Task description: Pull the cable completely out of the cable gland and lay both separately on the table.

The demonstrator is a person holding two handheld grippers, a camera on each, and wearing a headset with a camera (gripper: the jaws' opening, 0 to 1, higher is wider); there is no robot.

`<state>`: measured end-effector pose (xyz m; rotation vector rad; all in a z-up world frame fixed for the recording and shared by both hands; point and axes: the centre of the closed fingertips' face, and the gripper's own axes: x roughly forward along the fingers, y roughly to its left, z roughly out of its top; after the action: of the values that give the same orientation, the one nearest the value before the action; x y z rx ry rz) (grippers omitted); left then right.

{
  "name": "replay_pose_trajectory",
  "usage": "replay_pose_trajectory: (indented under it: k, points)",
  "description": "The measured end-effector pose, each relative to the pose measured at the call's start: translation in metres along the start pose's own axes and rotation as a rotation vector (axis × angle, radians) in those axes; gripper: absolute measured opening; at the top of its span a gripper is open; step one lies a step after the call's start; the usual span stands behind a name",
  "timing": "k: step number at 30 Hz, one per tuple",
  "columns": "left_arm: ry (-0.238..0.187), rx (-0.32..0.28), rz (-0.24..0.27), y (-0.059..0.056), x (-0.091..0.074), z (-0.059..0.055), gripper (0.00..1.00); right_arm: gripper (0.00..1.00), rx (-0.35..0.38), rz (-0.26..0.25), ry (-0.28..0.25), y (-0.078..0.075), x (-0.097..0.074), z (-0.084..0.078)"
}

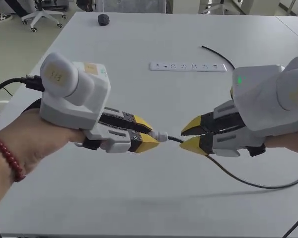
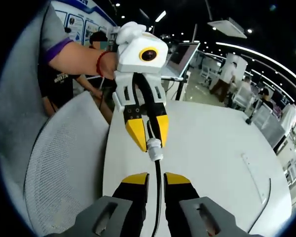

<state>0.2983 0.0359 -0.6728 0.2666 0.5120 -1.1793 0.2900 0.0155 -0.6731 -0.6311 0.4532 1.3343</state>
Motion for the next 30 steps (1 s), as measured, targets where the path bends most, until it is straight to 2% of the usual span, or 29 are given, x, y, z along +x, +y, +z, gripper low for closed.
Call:
replay_pose_trajectory:
  k: [14,30]
  points:
    - [-0.004,0.010,-0.016,-0.005,0.000,0.002,0.16,0.02,-0.061,0.030,0.028,0.003,0.011,0.006]
    - [-0.014,0.011,-0.021,-0.008,-0.003,0.003,0.16,0.00,-0.081,0.038,0.037,0.004,0.008,0.001]
